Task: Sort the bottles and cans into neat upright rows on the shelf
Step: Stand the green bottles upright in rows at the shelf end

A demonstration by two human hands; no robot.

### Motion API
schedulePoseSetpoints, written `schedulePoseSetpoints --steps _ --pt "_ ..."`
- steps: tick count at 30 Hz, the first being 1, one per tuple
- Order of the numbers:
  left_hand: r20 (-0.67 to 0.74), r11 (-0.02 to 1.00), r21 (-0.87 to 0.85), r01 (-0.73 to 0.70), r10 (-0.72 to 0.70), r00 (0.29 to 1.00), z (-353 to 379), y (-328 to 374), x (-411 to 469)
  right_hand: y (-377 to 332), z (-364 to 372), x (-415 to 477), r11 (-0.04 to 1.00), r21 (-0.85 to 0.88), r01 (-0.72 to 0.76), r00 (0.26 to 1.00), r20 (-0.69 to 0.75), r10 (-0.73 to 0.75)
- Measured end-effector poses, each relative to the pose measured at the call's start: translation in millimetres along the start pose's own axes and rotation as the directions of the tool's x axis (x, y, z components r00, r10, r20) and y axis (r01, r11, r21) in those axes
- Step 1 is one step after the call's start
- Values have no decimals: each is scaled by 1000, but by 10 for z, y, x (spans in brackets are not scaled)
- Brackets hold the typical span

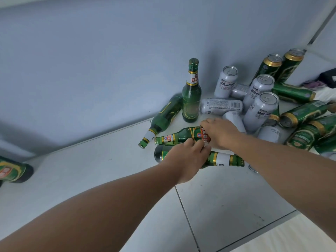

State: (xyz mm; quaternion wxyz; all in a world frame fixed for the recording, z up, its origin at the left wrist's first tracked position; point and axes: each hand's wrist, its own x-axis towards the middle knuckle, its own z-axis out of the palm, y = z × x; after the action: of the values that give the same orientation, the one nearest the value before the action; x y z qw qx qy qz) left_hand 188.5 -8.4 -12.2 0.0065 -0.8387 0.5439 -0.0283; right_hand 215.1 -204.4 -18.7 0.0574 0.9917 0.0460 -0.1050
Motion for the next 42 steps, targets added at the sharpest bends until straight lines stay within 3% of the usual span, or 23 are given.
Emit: schedulePoseSetpoints --steps 4,14,22,34,42 --pt "13 998 -59 10 -9 1000 -98 -60 -159 -11 -62 -79 1000 -12 -12 1000 14 12" --pt "-73 973 -196 124 -141 987 -384 -287 -624 -13 -105 -188 994 112 -4 992 -125 18" --pt "-148 882 -368 293 -367 918 -652 -491 -1123 -548 -272 -207 972 232 44 958 -285 24" --pt "-114 572 -655 494 -721 684 -983 -873 -2327 -1959 -582 -69 884 464 57 952 -291 91" --pt "-94 408 -722 559 -858 505 -1001 -1149 -3316 -3092 -671 -33 713 696 82 951 -268 152"
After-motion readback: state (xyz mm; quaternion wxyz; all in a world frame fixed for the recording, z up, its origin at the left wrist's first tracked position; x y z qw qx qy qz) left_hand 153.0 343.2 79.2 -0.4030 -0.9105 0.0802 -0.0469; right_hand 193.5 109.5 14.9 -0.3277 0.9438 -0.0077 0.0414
